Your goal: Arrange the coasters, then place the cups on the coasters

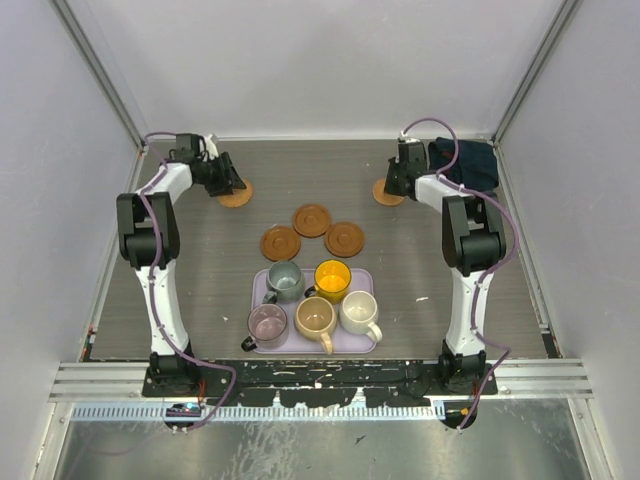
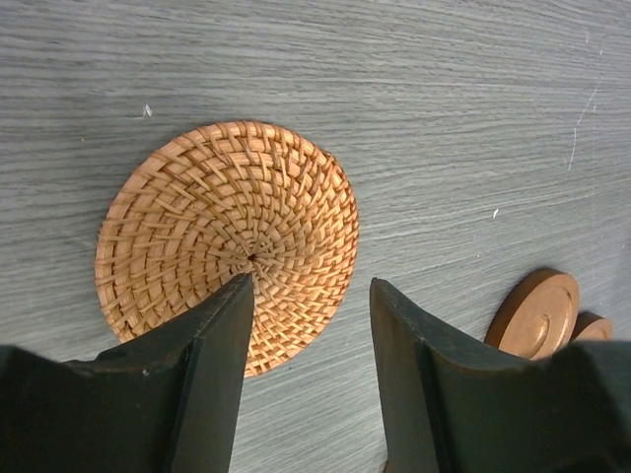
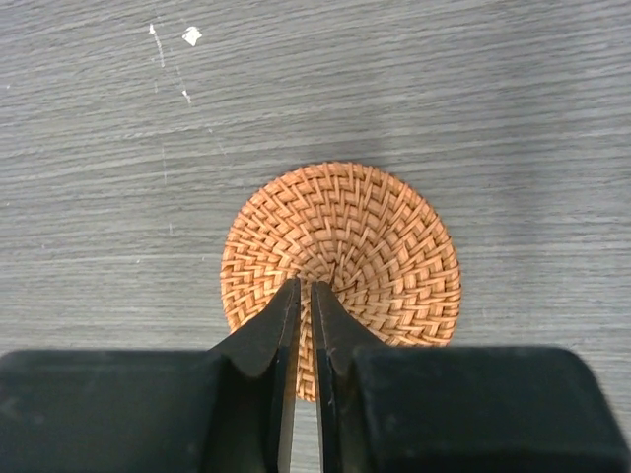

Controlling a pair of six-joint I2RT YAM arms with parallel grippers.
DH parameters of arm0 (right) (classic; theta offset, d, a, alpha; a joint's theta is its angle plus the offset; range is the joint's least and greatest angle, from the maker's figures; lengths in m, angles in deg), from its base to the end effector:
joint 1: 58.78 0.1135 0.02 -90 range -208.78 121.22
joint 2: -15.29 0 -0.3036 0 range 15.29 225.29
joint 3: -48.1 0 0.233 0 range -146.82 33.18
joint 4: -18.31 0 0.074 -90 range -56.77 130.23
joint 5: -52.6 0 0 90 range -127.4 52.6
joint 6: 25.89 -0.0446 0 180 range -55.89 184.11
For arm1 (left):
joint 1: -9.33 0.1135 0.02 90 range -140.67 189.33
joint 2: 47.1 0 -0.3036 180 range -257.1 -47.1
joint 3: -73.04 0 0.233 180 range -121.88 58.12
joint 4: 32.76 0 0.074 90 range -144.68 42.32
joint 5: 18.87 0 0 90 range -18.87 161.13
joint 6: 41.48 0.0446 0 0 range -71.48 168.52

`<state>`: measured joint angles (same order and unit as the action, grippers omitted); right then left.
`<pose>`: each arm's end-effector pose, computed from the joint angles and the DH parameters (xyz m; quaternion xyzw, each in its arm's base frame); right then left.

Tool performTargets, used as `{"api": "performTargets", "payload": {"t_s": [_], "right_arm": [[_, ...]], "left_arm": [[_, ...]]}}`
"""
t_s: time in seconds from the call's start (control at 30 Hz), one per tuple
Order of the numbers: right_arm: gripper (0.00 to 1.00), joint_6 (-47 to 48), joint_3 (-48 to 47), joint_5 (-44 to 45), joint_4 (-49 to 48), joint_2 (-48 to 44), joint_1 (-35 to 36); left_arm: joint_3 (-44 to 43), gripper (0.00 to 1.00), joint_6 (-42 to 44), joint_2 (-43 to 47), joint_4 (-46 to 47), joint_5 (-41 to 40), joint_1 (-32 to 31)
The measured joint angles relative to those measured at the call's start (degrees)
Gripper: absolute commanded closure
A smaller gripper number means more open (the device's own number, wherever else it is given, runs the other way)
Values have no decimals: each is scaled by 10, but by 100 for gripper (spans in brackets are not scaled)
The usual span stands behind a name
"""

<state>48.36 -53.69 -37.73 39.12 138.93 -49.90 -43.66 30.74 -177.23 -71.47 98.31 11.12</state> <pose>0.4857 0.0761 0.1992 0.0537 0.9143 0.0882 0.3917 0.5125 -0.0044 0.2018 -0.0811 0.9190 -0.2640 0.2814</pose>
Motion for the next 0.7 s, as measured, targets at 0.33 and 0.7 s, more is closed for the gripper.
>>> {"api": "performTargets", "payload": {"t_s": [0.33, 0.7], "right_arm": [[80, 15, 51, -30, -42, -85, 1], [83, 24, 144, -42, -48, -217, 52]], "left_arm": [[71, 47, -14, 87, 56, 10, 0], [300, 92, -28, 264, 135, 40, -4]]}}
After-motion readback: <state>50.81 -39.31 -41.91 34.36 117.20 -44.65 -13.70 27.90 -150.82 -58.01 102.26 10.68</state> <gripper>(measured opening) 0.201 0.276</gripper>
